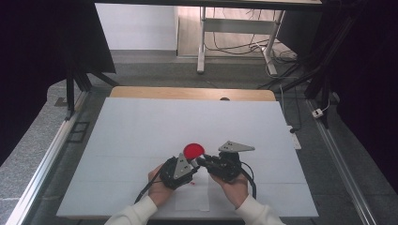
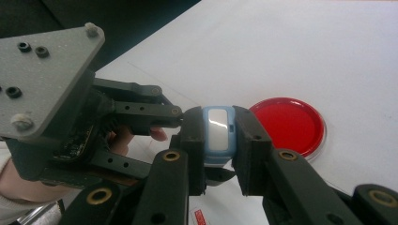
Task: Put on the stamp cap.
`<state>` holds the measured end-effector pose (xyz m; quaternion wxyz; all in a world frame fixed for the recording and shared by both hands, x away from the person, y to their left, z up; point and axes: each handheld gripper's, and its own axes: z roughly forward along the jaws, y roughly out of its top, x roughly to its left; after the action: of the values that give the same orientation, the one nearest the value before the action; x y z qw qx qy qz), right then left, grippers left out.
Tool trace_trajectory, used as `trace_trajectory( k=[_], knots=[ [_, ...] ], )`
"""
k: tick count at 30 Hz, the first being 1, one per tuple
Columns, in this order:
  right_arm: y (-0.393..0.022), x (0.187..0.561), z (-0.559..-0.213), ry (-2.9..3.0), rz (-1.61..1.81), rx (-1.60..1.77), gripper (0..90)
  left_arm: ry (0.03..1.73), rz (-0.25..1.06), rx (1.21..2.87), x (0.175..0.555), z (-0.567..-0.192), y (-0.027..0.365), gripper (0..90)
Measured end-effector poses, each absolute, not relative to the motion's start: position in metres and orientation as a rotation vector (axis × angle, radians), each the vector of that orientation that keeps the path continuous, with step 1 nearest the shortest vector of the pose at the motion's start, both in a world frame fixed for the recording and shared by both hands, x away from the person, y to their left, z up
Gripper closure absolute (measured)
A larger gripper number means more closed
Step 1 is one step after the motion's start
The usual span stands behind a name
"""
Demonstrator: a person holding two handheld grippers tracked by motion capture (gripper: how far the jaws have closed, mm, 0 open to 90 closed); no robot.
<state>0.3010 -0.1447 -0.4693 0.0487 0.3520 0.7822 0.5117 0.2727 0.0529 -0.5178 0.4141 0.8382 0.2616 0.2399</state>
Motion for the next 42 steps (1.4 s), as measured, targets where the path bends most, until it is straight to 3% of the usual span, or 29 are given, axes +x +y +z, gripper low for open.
trace_trajectory(
  k=[11, 35, 42],
  knots=[
    [-0.1447, 0.3022, -0.4689, 2.415, 1.550, 1.090, 75.2, 0.622, 0.648, 2.120, 0.2687, -0.5162, 0.0507, 65.3],
    [-0.1456, 0.3022, -0.4696, 2.409, 1.550, 1.047, 75.0, 0.643, 0.615, 2.116, 0.2724, -0.5190, 0.0531, 64.1],
    [-0.1462, 0.3024, -0.4698, 2.407, 1.554, 1.028, 75.0, 0.680, 0.571, 2.100, 0.2743, -0.5184, 0.0554, 58.9]
  ],
)
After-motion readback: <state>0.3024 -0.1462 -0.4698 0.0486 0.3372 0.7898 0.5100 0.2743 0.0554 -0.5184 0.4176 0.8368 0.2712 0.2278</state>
